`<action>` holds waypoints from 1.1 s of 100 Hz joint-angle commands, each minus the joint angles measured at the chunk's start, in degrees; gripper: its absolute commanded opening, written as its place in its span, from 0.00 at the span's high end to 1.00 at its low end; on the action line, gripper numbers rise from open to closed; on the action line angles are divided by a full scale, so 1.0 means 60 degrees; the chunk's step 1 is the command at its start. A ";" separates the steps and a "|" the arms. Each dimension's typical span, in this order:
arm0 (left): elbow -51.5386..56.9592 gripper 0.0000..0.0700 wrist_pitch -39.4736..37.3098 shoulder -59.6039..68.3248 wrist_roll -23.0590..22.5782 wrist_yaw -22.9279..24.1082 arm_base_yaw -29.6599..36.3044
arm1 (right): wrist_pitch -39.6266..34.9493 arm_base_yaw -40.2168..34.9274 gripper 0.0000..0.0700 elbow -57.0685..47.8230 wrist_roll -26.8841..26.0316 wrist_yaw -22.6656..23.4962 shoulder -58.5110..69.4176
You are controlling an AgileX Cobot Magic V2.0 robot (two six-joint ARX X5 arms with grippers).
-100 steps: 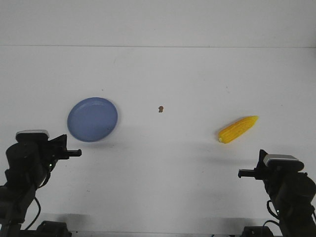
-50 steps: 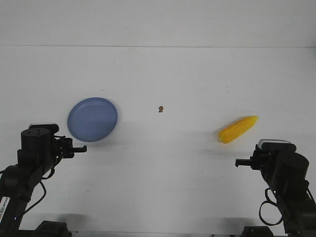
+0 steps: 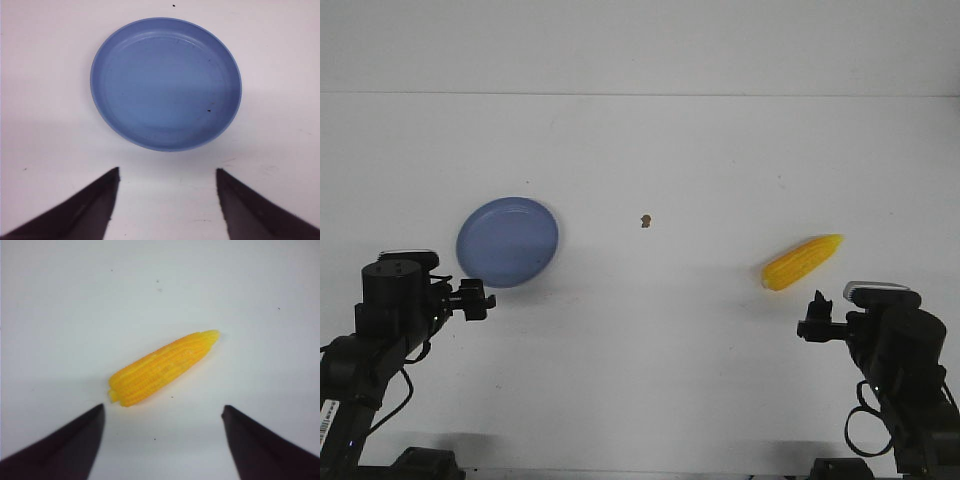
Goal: Place corn on plate with both arms
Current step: 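Raise both arms and move the left gripper toward the blue plate's rim, then grip the near rim of the blue plate with the left gripper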
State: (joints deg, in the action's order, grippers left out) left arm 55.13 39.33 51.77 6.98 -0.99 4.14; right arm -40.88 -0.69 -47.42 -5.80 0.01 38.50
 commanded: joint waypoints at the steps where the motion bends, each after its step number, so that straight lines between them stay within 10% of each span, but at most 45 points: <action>1: 0.0157 0.37 -0.0084 0.0047 0.0033 -0.0011 0.0000 | 0.0098 -0.0007 0.21 -0.0113 -0.0058 0.0007 0.0018; 110: 0.2801 0.34 -0.2233 0.8058 0.0685 -0.0011 -0.2036 | 0.0240 -0.0007 0.21 -0.0113 -0.0029 0.0004 0.0022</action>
State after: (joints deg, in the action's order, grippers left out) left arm 70.85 26.44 98.72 10.66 -1.19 -7.70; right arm -40.01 -0.69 -47.42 -5.80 0.01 38.50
